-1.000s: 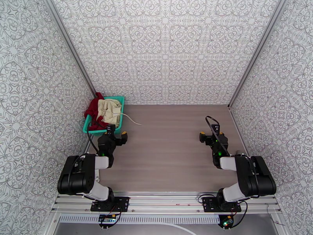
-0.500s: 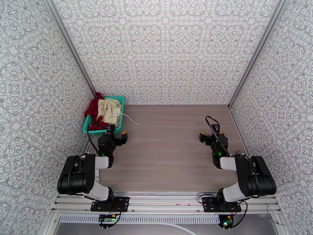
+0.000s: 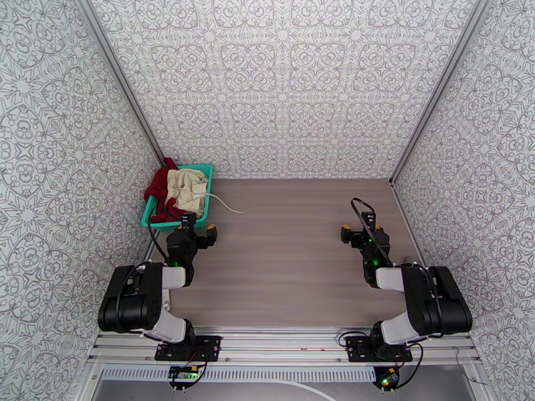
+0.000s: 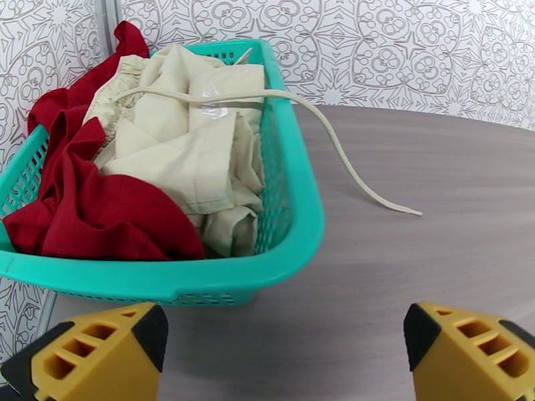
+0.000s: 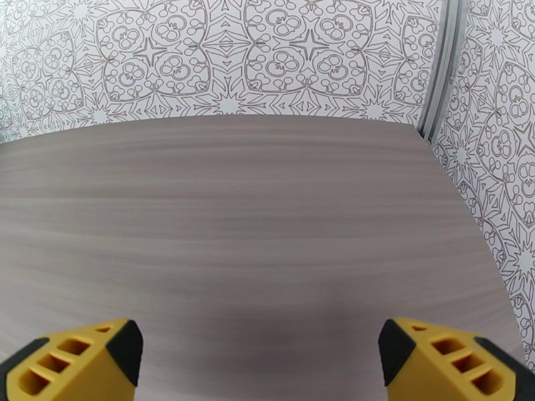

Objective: Fold and stack the mixed laundry pile

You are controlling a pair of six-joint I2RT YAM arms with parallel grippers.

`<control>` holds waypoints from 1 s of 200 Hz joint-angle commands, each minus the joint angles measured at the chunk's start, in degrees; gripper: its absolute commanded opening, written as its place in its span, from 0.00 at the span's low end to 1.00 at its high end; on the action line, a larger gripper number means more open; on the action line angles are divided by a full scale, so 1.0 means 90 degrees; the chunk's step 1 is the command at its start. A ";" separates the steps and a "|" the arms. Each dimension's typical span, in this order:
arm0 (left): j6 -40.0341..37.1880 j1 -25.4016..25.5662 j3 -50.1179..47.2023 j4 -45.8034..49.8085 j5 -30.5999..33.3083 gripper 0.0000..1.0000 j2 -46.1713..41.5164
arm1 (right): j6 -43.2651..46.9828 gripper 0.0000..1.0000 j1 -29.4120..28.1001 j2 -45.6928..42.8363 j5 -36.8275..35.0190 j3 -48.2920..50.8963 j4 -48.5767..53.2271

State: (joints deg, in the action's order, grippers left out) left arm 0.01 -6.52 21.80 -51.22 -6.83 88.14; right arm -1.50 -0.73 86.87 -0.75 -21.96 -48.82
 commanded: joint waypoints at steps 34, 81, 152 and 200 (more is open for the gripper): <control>0.0060 0.0053 -0.0031 -0.0010 0.0324 0.99 -0.0010 | 0.0128 0.99 0.0033 -0.0018 0.0168 -0.0011 -0.0108; -0.0135 0.1286 -0.0163 0.1624 0.2105 0.95 -0.1871 | 0.0071 0.85 -0.0347 -0.1830 -0.0465 0.0242 0.1201; 0.1681 0.0115 0.1808 0.6500 0.1401 0.87 -0.3167 | -0.1580 0.70 -0.0392 -0.2658 0.2802 -0.1448 0.4220; 0.1889 -0.1141 0.4803 0.8713 0.0297 0.83 -0.1243 | -0.2028 0.61 -0.0622 -0.2184 0.2783 -0.2403 0.5090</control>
State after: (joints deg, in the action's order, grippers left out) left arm 14.24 -12.95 53.49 12.69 2.87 67.72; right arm -15.42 -5.72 65.25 21.76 -38.85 -10.41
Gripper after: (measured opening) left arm 0.839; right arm 0.635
